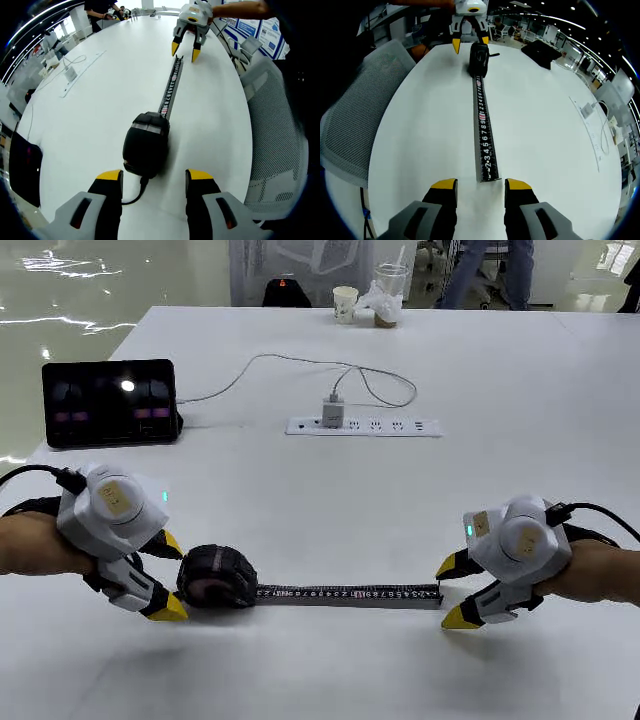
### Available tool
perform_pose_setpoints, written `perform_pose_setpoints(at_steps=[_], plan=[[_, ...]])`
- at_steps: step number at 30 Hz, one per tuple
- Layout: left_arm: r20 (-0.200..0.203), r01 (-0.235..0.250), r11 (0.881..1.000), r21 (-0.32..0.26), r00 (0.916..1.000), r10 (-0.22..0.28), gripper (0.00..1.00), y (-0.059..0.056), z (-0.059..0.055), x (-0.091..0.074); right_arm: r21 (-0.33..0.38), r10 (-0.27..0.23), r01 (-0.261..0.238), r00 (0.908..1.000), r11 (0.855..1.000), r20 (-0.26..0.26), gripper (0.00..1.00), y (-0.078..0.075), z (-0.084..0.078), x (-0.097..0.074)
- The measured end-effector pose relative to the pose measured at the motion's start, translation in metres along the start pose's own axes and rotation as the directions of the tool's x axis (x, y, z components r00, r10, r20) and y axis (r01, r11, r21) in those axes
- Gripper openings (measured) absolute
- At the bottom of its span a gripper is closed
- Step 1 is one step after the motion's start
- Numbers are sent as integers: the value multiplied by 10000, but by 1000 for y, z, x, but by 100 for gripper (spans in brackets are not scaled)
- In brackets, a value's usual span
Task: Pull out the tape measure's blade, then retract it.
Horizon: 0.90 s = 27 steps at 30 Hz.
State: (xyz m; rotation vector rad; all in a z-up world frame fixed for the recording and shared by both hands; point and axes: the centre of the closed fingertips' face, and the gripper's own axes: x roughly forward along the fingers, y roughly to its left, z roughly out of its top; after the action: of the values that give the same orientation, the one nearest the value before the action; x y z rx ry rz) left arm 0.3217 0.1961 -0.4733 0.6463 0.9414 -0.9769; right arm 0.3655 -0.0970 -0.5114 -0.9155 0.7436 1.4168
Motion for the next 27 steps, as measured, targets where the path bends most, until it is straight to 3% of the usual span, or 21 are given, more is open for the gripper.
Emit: perform_pose_setpoints(at_steps=[9, 15, 27], plan=[[620, -81, 9959, -903, 9980, 137, 55, -16, 1, 0, 937, -444, 425, 9989, 9947, 179, 47, 9, -3, -8], [943, -232, 9896, -1419, 9949, 368, 62, -23, 0, -1, 1264, -725, 657, 9962, 9898, 493, 50, 16, 0, -13], [1631, -612, 9707, -2323, 9814, 1009, 69, -38, 1, -8, 2183, -1336, 1059, 9842, 9701, 1164, 59, 29, 9, -23]])
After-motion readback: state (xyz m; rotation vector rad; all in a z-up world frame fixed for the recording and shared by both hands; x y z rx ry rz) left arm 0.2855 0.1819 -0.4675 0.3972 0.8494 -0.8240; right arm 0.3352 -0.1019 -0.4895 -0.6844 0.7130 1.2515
